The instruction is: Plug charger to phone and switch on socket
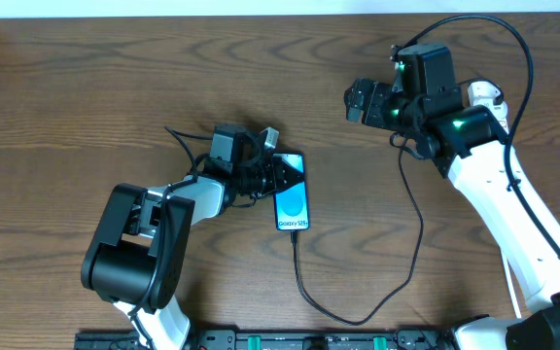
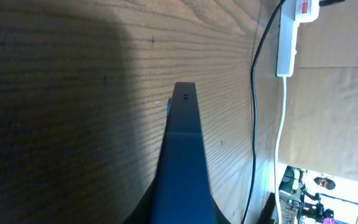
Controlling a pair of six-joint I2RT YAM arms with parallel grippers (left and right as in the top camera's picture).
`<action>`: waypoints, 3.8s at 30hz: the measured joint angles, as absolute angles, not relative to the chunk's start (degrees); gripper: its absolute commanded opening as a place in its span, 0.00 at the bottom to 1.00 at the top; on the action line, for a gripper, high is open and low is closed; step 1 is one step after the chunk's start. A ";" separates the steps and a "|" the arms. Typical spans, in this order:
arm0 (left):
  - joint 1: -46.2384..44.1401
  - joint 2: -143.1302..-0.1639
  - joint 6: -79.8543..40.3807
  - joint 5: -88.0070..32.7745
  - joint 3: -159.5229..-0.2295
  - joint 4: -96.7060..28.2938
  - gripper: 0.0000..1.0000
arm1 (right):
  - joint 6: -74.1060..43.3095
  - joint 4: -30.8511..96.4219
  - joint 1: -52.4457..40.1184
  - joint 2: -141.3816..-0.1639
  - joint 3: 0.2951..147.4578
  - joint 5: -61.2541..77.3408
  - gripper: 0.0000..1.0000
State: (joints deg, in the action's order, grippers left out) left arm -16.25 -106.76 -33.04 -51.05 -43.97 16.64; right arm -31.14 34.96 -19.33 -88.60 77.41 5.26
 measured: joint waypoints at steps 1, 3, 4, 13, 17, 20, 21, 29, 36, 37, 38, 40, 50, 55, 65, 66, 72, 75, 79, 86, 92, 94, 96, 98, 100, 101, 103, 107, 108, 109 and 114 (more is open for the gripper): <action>-16.25 -106.78 -33.04 -51.05 -43.97 16.60 0.07 | -31.14 34.96 -19.33 -88.60 77.41 5.26 0.93; -16.25 -106.80 -33.01 -51.05 -43.97 16.45 0.07 | -31.14 34.96 -19.33 -88.60 77.41 5.28 0.93; -16.25 -106.87 -33.04 -51.05 -43.97 16.45 0.08 | -31.14 34.96 -19.33 -88.60 77.41 5.26 0.93; -16.29 -109.32 -33.01 -51.03 -43.97 16.36 0.07 | -31.14 34.96 -19.33 -88.60 77.41 5.28 0.93; -16.36 -109.32 -33.01 -51.03 -43.97 16.34 0.07 | -31.14 34.96 -19.33 -88.60 77.41 5.28 0.93; -16.67 -109.32 -33.04 -51.03 -43.97 16.32 0.07 | -31.14 34.96 -19.33 -88.60 77.41 5.26 0.93; -17.02 -109.34 -33.04 -51.03 -43.97 16.29 0.07 | -31.14 34.96 -19.33 -88.60 77.41 5.28 0.93; -18.61 -110.50 -33.28 -51.13 -43.97 16.29 0.07 | -31.14 35.16 -19.33 -88.60 77.41 5.26 0.93; -18.61 -110.50 -33.28 -51.11 -43.97 16.32 0.08 | -31.14 35.18 -19.33 -88.60 77.41 5.26 0.93; -18.61 -110.50 -33.28 -51.11 -43.97 16.32 0.07 | -31.14 35.18 -19.33 -88.60 77.41 5.26 0.93; -18.61 -110.50 -33.28 -51.11 -43.97 16.32 0.07 | -31.14 35.18 -19.33 -88.60 77.41 5.26 0.93; -18.61 -110.50 -33.28 -51.11 -43.97 16.32 0.08 | -31.14 35.18 -19.33 -88.60 77.41 5.26 0.93; -18.61 -110.50 -33.65 -52.42 -44.23 16.73 0.32 | -31.14 35.33 -19.33 -88.60 77.41 5.26 0.93; -18.61 -110.50 -33.78 -53.47 -44.49 16.91 0.44 | -31.14 35.38 -19.33 -88.60 77.41 5.19 0.93; -18.70 -109.93 -37.04 -54.11 -45.45 17.37 0.72 | -31.14 35.40 -19.33 -88.60 77.41 4.86 0.94; -18.72 -109.82 -37.47 -54.04 -45.54 17.39 0.73 | -31.14 35.40 -19.33 -88.60 77.41 4.86 0.94; -18.79 -109.32 -38.65 -53.45 -46.22 15.79 0.80 | -31.14 35.42 -19.33 -88.60 77.41 4.84 0.94; -18.81 -108.73 -38.83 -52.49 -46.65 13.98 0.82 | -31.14 35.42 -19.33 -88.60 77.41 4.84 0.95; -18.90 -108.36 -39.00 -51.96 -47.13 12.80 0.88 | -31.14 35.40 -19.33 -88.60 77.41 4.84 0.95; -18.94 -107.85 -39.22 -50.17 -48.71 8.86 0.89 | -31.14 35.40 -19.33 -88.60 77.41 4.82 0.96; -18.98 -107.48 -40.14 -48.86 -49.04 7.66 0.89 | -31.14 35.40 -19.33 -88.60 77.41 4.69 0.97; -18.98 -107.44 -40.51 -48.49 -49.15 7.49 0.89 | -31.14 35.40 -19.33 -88.60 77.41 4.64 0.98; -18.98 -107.44 -40.77 -48.40 -49.17 7.40 0.89 | -31.14 35.40 -19.33 -88.60 77.41 4.64 0.98; -18.98 -107.37 -41.19 -47.99 -49.34 6.96 0.89 | -31.14 35.40 -19.33 -88.60 77.41 4.64 0.98; -18.98 -107.20 -41.71 -47.24 -49.54 6.37 0.90 | -31.14 35.40 -19.33 -88.60 77.41 4.64 0.99; -18.98 -107.13 -41.85 -47.07 -49.54 6.35 0.90 | -31.14 35.40 -19.33 -88.60 77.41 4.64 0.99; -19.09 -107.07 -42.24 -46.74 -49.54 6.24 0.90 | -31.14 35.40 -19.33 -88.60 77.41 4.64 0.99; -19.42 -106.91 -43.31 -45.74 -49.78 5.80 0.90 | -31.14 35.40 -19.33 -88.60 77.41 4.64 0.99; -19.42 -106.91 -43.55 -45.67 -49.82 5.78 0.90 | -31.14 35.40 -19.33 -88.60 77.41 4.64 0.99; -19.42 -106.91 -43.66 -45.60 -49.82 5.78 0.90 | -31.14 35.40 -19.33 -88.60 77.41 4.64 0.99; -19.64 -106.80 -44.23 -44.86 -50.02 5.21 0.90 | -31.14 35.40 -19.33 -88.60 77.41 4.64 0.99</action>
State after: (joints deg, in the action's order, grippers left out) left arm -19.64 -106.80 -44.23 -44.86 -50.02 5.21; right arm -31.14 35.40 -19.33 -88.60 77.41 4.64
